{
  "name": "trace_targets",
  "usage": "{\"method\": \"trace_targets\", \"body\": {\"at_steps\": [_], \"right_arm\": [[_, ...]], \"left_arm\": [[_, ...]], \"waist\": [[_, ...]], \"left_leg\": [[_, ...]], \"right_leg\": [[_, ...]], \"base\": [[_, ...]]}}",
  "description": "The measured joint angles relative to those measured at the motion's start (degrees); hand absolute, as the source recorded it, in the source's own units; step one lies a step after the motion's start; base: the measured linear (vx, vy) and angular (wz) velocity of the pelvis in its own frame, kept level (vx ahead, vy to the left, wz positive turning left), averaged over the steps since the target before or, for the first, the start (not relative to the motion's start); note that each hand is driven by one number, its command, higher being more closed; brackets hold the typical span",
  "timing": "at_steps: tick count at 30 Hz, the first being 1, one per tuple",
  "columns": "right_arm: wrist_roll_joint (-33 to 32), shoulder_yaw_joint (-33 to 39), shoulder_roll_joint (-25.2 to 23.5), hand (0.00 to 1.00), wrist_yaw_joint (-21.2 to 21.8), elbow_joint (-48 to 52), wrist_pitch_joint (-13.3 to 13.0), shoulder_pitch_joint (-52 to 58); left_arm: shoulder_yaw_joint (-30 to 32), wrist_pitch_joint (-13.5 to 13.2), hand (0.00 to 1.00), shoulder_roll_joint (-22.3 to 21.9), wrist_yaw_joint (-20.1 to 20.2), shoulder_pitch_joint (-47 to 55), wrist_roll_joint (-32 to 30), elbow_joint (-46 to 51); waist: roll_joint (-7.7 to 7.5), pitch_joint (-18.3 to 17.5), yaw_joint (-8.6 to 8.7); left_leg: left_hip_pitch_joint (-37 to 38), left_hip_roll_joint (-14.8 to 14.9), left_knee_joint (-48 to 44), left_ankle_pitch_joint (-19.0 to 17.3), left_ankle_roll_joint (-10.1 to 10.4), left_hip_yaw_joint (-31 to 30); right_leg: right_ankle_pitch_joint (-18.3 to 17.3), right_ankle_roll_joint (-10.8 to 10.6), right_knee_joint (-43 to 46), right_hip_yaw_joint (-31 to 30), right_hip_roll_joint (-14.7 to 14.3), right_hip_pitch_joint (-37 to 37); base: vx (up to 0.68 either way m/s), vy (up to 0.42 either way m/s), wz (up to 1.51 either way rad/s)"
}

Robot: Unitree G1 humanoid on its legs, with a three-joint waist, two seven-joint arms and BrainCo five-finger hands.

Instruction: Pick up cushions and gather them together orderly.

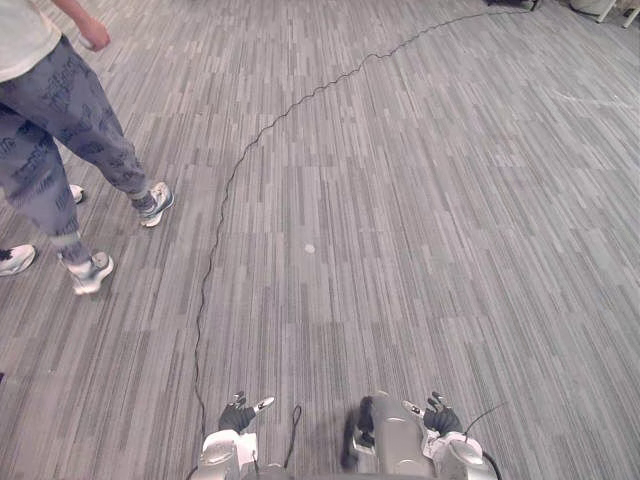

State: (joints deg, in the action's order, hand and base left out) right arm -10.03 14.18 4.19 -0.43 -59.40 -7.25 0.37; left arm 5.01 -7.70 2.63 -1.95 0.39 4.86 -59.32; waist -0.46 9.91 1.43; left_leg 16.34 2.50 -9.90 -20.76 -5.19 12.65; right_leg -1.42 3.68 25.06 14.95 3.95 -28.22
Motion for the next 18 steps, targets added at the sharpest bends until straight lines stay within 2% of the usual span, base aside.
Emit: {"method": "trace_targets", "body": {"at_steps": [1, 2, 3, 4, 5, 6, 7, 8, 9, 10, 11, 12, 13, 14, 15, 16, 17, 18], "right_arm": [[0.1, 1.2, 0.4, 0.00, 0.1, -0.7, 0.3, -0.7], [0.4, 2.9, 0.1, 0.00, 0.3, -0.5, 0.6, -0.7], [0.4, 3.4, -0.7, 0.00, 0.2, 0.0, 1.0, -0.4], [0.4, 3.4, -0.8, 0.00, 0.2, -0.1, 1.0, -0.4], [0.4, 2.9, -1.5, 0.00, 0.2, 0.0, 1.5, 0.1], [0.3, 2.6, -2.2, 0.00, 0.1, 0.2, 1.5, 0.6], [0.2, 2.4, -2.2, 0.00, 0.1, 0.2, 1.6, 0.8], [-0.2, 1.7, -2.3, 0.00, 0.0, 0.3, 1.6, 0.9], [-1.4, 1.3, -2.5, 0.00, -0.1, 1.1, 1.6, 0.8], [-1.4, 1.4, -2.7, 0.00, -0.1, 1.6, 1.6, 0.7], [-1.4, 1.6, -3.1, 0.00, -0.2, 2.1, 1.5, 0.6], [-1.4, 2.0, -3.0, 0.00, -0.2, 2.0, 1.4, -0.3], [-1.4, 2.3, -3.0, 0.00, -0.2, 1.7, 1.4, -0.6], [-1.4, 2.6, -2.5, 0.00, -0.2, 0.7, 1.4, -1.0], [-1.3, 2.2, -2.2, 0.00, -0.2, -0.8, 1.4, -1.0], [-1.3, 2.0, -2.3, 0.00, -0.2, -0.9, 1.4, -1.0], [-1.2, 2.0, -3.1, 0.00, -0.1, -1.5, 1.4, -0.5], [-1.2, 2.2, -3.1, 0.00, -0.1, -1.5, 1.3, -0.5]], "left_arm": [[0.3, 0.0, 0.00, -0.2, 0.0, 0.0, -0.3, -0.4], [2.0, 0.3, 0.00, -0.3, 0.0, 0.1, -0.5, -0.5], [5.1, 0.7, 0.00, -1.0, -0.1, 0.3, -1.0, -0.1], [5.3, 0.7, 0.00, -1.0, -0.1, 0.4, -1.0, 0.0], [6.8, 0.8, 0.00, -1.4, 0.0, 0.8, -1.1, 0.9], [7.0, 0.8, 0.00, -1.5, -0.1, 1.0, -1.2, 2.1], [7.0, 0.8, 0.00, -1.7, 0.0, 1.1, -1.2, 2.7], [7.0, 0.7, 0.00, -2.4, 0.0, 1.6, -1.2, 4.4], [6.8, 0.6, 0.00, -2.5, 0.0, 1.7, -1.1, 5.7], [6.8, 0.6, 0.00, -2.5, 0.0, 1.7, -1.0, 6.0], [6.8, 0.4, 0.00, -2.4, 0.0, 1.6, -0.6, 6.4], [6.8, 0.0, 0.00, -2.3, 0.0, 1.5, -0.1, 6.4], [6.7, -0.4, 0.00, -2.4, 0.0, 1.5, -0.1, 6.3], [6.3, -0.6, 0.00, -2.3, 0.0, 1.8, 0.2, 6.1], [6.1, -0.8, 0.00, -2.1, 0.0, 2.6, 0.5, 5.5], [6.0, -0.8, 0.00, -1.9, -0.1, 2.8, 0.5, 5.0], [5.7, -0.6, 0.00, -0.2, 0.1, 3.0, 0.8, 3.9], [5.7, -0.6, 0.00, 0.0, 0.1, 2.9, 0.8, 3.8]], "waist": [[1.55, -0.1, -0.19], [2.11, 0.0, -0.35], [2.81, 0.4, -0.67], [2.86, 0.4, -0.76], [2.80, 0.7, -1.14], [2.14, 1.0, -1.54], [1.80, 1.0, -1.82], [1.19, 0.7, -2.51], [1.13, 0.3, -3.12], [1.09, 0.3, -3.46], [0.42, 0.3, -3.99], [0.12, 0.2, -4.41], [0.08, 0.2, -4.50], [0.60, 0.0, -5.13], [0.75, -0.6, -5.59], [0.40, -0.9, -5.67], [-1.08, -2.2, -5.02], [-1.30, -2.3, -4.96]], "left_leg": [[-1.4, 2.0, -4.9, 1.0, 2.1, -1.7], [-5.4, 3.7, -15.8, 3.9, 7.2, -4.0], [-10.7, 6.3, -31.0, 8.7, 12.4, -6.0], [-11.1, 6.5, -32.3, 8.7, 12.6, -6.0], [-16.1, 9.3, -45.4, 7.9, 12.6, -5.2], [-18.9, 10.4, -50.1, 6.7, 11.3, -3.7], [-20.3, 10.7, -51.2, 6.2, 11.0, -3.0], [-24.2, 11.2, -51.0, 5.1, 9.6, -1.1], [-29.0, 11.5, -48.3, 4.0, 8.0, -0.1], [-30.5, 11.3, -45.9, 3.5, 7.6, 0.5], [-33.1, 9.6, -36.8, 2.9, 7.6, 1.1], [-34.7, 6.3, -25.1, 4.0, 8.3, 0.1], [-35.2, 4.7, -19.0, 5.6, 8.9, -1.0], [-35.8, 2.7, -7.4, 11.5, 11.1, -4.0], [-35.8, 1.9, -6.5, 18.0, 12.6, -5.0], [-35.9, 1.2, -7.4, 19.4, 11.2, -5.3], [-36.7, -0.7, -10.6, 15.5, 7.6, -4.0], [-36.9, -0.8, -11.9, 14.4, 6.9, -3.4]], "right_leg": [[-3.4, 1.1, 2.4, 0.9, -0.9, 0.3], [-5.9, 2.3, 2.9, 1.7, -1.7, 2.2], [-7.6, 2.8, 0.9, 1.6, -3.4, 6.4], [-7.7, 2.9, 0.7, 1.6, -3.5, 6.8], [-9.6, 3.5, -1.8, 1.6, -4.9, 13.1], [-10.9, 3.3, -3.3, 1.3, -5.0, 17.4], [-11.5, 3.3, -4.0, 1.0, -5.0, 19.3], [-12.7, 2.8, -5.9, 0.1, -4.8, 22.8], [-13.6, 2.5, -7.9, -0.5, -4.7, 26.0], [-13.7, 2.0, -8.6, -1.1, -4.6, 27.2], [-14.3, 1.0, -10.0, -2.3, -3.4, 29.2], [-15.1, -0.3, -11.5, -3.3, -1.7, 31.2], [-15.8, -0.9, -12.2, -3.9, -0.8, 32.2], [-16.7, -2.1, -14.3, -5.8, 0.2, 34.5], [-17.7, -3.7, -16.1, -8.2, 1.0, 36.0], [-18.2, -3.9, -16.3, -9.0, 1.5, 36.5], [-18.8, -4.1, -13.6, -10.8, 4.0, 35.6], [-18.5, -4.6, -10.9, -12.0, 4.5, 34.3]], "base": [[0.63, -0.196, 0.07], [0.77, -0.247, 0.04], [0.64, -0.194, 0.00], [0.64, -0.134, -0.07], [0.61, -0.077, 0.00], [0.58, -0.064, 0.00], [0.51, -0.045, -0.05], [0.47, -0.014, -0.19], [0.49, 0.011, -0.25], [0.51, 0.070, -0.32], [0.52, 0.118, -0.35], [0.51, 0.139, -0.36], [0.50, 0.182, -0.49], [0.60, 0.287, -0.76], [0.62, 0.314, -0.79], [0.67, 0.313, -0.70], [0.51, 0.198, -0.38], [0.62, 0.257, -0.49]]}}
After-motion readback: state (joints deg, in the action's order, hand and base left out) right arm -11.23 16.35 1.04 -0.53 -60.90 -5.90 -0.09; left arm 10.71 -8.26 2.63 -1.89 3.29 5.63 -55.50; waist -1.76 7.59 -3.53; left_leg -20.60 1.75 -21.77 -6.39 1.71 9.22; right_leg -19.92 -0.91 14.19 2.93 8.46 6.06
